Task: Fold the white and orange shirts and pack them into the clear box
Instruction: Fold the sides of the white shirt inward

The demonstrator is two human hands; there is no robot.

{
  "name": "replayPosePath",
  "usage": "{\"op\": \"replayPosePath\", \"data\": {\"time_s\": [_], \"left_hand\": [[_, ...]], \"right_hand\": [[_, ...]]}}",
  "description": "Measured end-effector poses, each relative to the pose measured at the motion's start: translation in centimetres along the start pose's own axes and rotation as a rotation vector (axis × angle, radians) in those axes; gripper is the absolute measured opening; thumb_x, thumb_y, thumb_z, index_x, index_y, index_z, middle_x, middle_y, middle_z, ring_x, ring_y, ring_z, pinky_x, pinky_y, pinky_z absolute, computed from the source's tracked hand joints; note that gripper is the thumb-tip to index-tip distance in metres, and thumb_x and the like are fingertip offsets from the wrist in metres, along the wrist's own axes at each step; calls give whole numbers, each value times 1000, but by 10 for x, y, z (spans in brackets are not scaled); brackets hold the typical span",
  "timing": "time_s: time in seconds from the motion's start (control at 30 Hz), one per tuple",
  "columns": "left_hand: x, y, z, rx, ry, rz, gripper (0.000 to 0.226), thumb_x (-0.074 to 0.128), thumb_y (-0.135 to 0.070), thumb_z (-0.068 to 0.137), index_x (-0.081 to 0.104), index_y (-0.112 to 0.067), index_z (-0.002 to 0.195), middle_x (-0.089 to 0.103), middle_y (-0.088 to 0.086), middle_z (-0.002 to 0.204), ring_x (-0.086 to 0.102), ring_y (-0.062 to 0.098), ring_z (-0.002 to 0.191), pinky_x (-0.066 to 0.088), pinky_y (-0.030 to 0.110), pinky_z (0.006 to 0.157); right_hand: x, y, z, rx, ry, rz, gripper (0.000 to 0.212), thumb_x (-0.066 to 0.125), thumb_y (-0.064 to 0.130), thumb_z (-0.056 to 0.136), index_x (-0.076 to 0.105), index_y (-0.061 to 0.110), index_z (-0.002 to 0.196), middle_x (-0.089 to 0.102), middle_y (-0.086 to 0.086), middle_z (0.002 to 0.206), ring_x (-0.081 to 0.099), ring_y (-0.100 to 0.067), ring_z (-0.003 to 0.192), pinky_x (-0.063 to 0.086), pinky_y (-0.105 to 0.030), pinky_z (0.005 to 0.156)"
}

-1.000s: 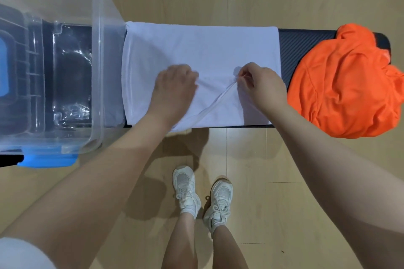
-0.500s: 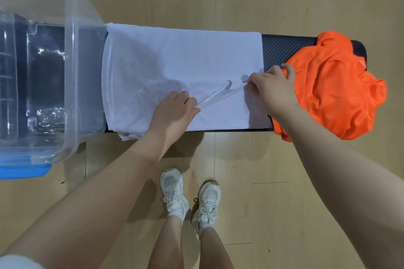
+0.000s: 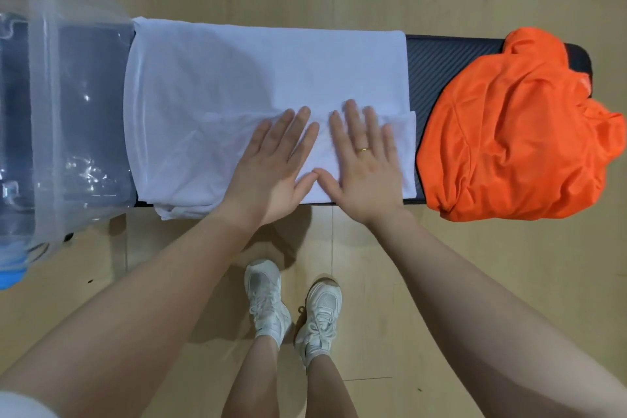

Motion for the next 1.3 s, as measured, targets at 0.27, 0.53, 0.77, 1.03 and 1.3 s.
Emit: {"op": "replayPosePath", "data": {"time_s": [0.27,0.53,0.77,1.03,1.3], "left_hand": [[-3,21,0,-148,165,6,92,33,-69,74,19,-14,146,19,15,154,17,33,142,6,43,112],[-62,35,14,-191,304,-157,57,58,-38,82,53,-1,125,49,22,136,53,37,119,45,43,95],[-70,80,76,-369,302,-308,48,40,-33,95,44,-4,133,31,19,147,26,34,137,23,41,109],[-23,123,161,-469,470,-447,41,33,-37,96,55,-9,115,54,14,117,48,35,114,40,41,93],[2,133,190,-650,502,-704,43,42,-30,96,45,-2,129,51,21,126,47,31,117,34,34,96]], "right_hand": [[-16,-53,-12,296,113,69,96,28,72,78,0,14,149,-3,-6,159,-4,-21,146,2,-34,114],[-59,-47,12,409,222,160,77,52,49,87,19,12,146,7,-10,158,7,-25,145,4,-41,116],[-84,-67,104,493,158,164,56,46,36,93,33,8,139,27,-16,151,21,-28,141,7,-45,115],[-41,-91,193,498,755,166,36,23,25,93,46,20,120,51,-12,123,49,-31,109,37,-42,96],[-31,-93,230,887,813,756,14,56,13,89,57,3,99,49,-7,68,44,-18,56,36,-17,45]]}}
Point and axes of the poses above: each hand's wrist, its own z-axis towards the middle knuckle, its own x-axis out of the palm, y = z × x, the point moved 4 cm from there along z, towards the middle knuckle
